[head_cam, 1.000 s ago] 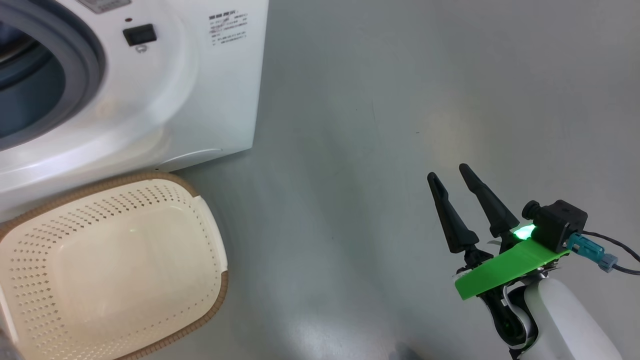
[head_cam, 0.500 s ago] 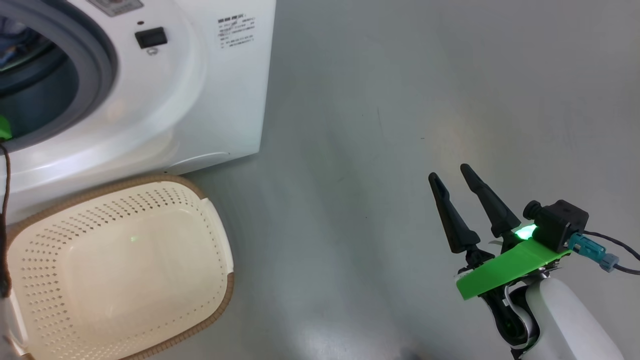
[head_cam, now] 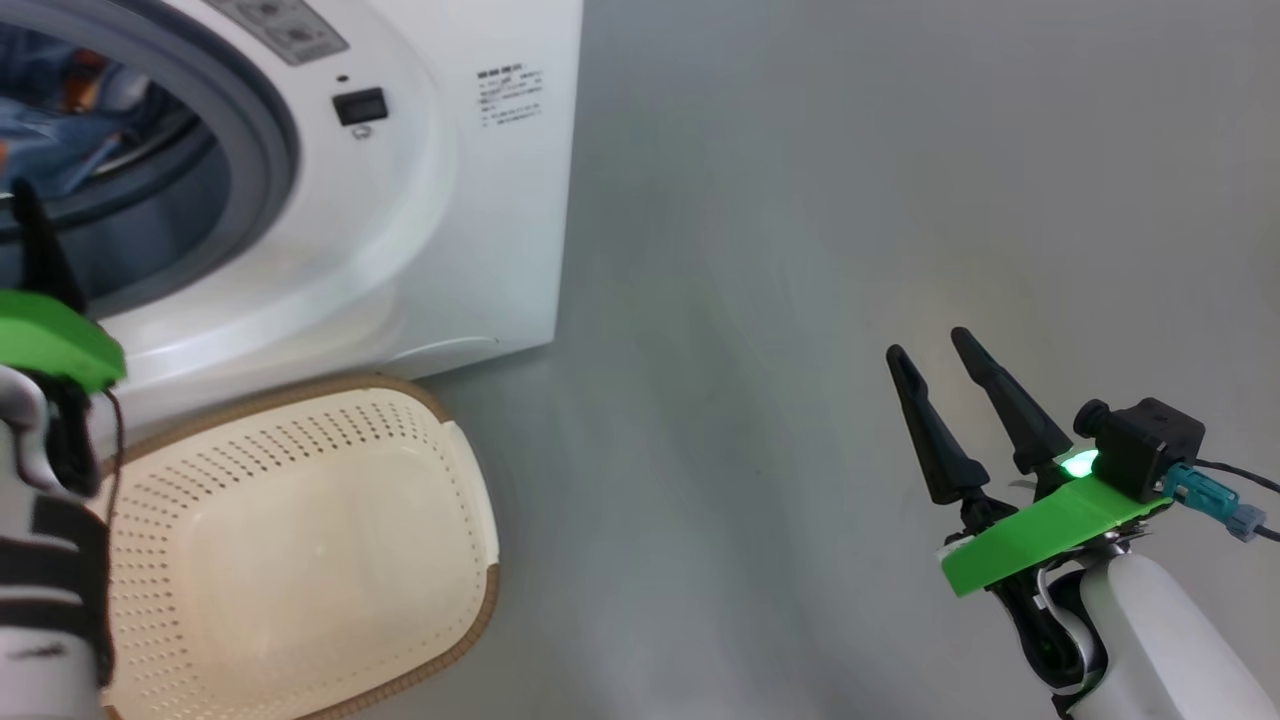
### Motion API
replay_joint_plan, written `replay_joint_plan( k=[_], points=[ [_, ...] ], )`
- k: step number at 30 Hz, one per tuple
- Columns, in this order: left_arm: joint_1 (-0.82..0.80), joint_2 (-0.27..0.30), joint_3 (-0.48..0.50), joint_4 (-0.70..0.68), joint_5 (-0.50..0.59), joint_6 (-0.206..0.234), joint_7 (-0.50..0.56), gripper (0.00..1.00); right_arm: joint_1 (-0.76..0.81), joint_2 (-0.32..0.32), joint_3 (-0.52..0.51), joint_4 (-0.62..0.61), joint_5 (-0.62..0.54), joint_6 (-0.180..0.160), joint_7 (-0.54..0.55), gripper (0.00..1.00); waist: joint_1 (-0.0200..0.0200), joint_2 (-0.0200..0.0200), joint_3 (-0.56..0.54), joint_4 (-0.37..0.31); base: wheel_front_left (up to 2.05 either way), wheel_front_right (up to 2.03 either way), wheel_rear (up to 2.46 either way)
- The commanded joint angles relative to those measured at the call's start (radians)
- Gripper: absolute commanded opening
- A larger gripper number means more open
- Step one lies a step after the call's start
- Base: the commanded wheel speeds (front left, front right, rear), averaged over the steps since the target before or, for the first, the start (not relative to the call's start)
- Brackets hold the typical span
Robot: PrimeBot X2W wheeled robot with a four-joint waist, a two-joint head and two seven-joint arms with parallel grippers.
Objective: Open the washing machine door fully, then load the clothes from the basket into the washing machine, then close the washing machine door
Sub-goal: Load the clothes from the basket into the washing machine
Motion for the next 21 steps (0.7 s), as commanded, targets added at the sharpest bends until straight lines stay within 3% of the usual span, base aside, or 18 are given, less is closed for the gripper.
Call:
replay_joint_plan(
  k=[1,21],
  points=[
    [0.042,0.031,0.018,-0.045,-0.002,-0.001,-0.005,1.00,0.020,-0.017,0.009,-0.016,0.006,0.010,-0.012,1.00,0.0000,-0.0001,-0.030,0.021,0.00,0.00,0.00],
    [0.456,-0.060,0.009,-0.342,0.028,-0.001,-0.005,1.00,0.139,-0.077,-0.019,0.005,0.016,0.010,-0.012,1.00,0.0000,-0.0001,-0.231,0.091,0.00,0.00,0.00]
  ],
)
